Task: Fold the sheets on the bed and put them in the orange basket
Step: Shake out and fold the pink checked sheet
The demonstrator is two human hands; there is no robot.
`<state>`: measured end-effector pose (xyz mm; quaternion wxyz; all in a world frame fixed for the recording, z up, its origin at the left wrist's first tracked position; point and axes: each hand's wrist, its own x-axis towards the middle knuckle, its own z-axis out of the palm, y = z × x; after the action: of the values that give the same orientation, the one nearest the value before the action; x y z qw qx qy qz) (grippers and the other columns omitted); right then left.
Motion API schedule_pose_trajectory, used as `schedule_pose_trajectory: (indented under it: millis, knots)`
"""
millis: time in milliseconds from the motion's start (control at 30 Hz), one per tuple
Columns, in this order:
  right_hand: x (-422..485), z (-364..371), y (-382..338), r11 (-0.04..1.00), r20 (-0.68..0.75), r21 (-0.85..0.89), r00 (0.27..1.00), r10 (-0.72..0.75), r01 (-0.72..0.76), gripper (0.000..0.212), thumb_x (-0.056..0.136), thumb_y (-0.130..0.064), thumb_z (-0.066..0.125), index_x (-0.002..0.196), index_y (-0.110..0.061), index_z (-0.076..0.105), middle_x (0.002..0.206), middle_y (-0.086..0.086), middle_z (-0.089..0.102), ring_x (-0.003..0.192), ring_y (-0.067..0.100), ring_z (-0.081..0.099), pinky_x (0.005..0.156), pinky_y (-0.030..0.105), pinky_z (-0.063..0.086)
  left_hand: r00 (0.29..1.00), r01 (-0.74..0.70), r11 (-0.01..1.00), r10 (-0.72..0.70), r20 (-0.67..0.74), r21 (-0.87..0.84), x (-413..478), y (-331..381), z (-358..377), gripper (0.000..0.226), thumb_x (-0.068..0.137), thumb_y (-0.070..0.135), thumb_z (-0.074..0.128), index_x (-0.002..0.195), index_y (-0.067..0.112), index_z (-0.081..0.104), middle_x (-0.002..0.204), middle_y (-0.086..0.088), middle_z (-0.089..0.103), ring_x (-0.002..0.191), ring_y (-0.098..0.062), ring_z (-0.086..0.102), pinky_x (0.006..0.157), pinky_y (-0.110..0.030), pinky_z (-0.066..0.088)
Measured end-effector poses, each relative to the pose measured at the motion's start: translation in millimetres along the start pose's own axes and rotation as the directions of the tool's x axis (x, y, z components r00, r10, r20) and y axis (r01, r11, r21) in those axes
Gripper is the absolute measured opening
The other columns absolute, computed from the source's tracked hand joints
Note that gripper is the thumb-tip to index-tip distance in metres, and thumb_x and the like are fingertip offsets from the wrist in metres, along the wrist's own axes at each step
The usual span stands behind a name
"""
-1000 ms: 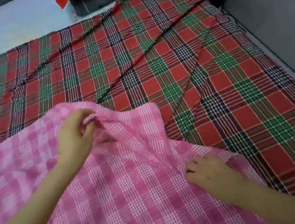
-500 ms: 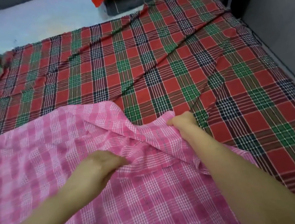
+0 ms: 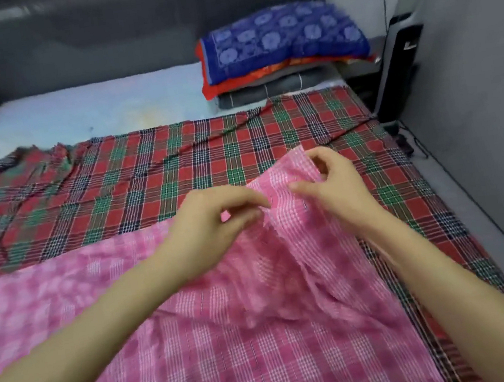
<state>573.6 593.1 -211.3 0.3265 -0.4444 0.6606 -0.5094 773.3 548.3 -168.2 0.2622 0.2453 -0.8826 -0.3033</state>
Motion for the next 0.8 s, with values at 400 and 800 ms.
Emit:
schedule_pose_trajectory:
  millis: [400,800]
  knots:
    - [-73.4,-42.7,-150.0,0.97,0.064,0.193,0.985,-0.162,0.147,0.015,0.085,-0.018,0.068,0.094,-0.01,0.075,0.085,0.006,0.074,0.081,0.019,0.07,0.074,0.031,0.057,0.999,0.033,0.994,-0.03,-0.031,0.101,47.2,133.6,-70.5,0.014,0.081,0.02,0.071,0.075,0.031,0.063,0.101,0.009,0.06,0.098,-0.005,0.054,0.088,-0.017,0.039]
    - [-108.6,-49.1,-175.2,0.975,-0.025,0.083,0.978,-0.205,0.207,0.012,0.088,-0.014,0.065,0.093,-0.013,0.076,0.085,0.001,0.075,0.083,0.016,0.07,0.081,0.043,0.057,0.989,0.128,0.96,-0.142,0.041,0.248,40.0,177.3,-89.2,0.008,0.078,0.014,0.074,0.072,0.015,0.068,0.064,0.013,0.06,0.062,-0.002,0.057,0.061,-0.017,0.048]
